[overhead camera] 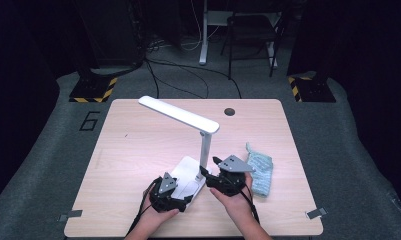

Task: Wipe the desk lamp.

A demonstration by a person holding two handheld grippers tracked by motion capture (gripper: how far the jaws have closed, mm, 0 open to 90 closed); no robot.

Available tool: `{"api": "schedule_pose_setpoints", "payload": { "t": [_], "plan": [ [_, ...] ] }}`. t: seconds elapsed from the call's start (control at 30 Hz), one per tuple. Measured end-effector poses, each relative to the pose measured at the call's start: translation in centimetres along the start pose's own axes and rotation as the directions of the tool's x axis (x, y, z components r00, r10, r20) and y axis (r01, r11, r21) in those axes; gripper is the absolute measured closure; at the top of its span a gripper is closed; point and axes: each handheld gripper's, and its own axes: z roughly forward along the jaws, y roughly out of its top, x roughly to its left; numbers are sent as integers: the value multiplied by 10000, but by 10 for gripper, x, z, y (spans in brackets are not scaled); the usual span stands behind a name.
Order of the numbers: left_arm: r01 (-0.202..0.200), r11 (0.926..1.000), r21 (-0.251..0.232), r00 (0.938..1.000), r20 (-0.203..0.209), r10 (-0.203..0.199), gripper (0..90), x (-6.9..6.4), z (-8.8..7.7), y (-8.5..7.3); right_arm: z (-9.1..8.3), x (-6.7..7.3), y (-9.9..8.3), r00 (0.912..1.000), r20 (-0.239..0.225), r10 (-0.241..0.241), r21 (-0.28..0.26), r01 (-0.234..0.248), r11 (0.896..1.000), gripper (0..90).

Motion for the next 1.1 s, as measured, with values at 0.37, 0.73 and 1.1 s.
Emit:
{"api": "schedule_pose_setpoints", "payload": {
  "t": [0.37,0.73,1.1],
  "plan": [
    [-201,9994,292,9995,229,194,124,-6,-1,2,13,7,14,9984,563,35,-56,-32,10000,459],
    [-508,9987,-61,9974,504,510,300,-9,-11,9,23,-4,21,9992,385,-86,122,82,9999,534],
    [11,9990,-445,9997,237,0,301,10,-25,12,24,-10,22,9953,955,-167,86,160,9998,449]
  ]
}}
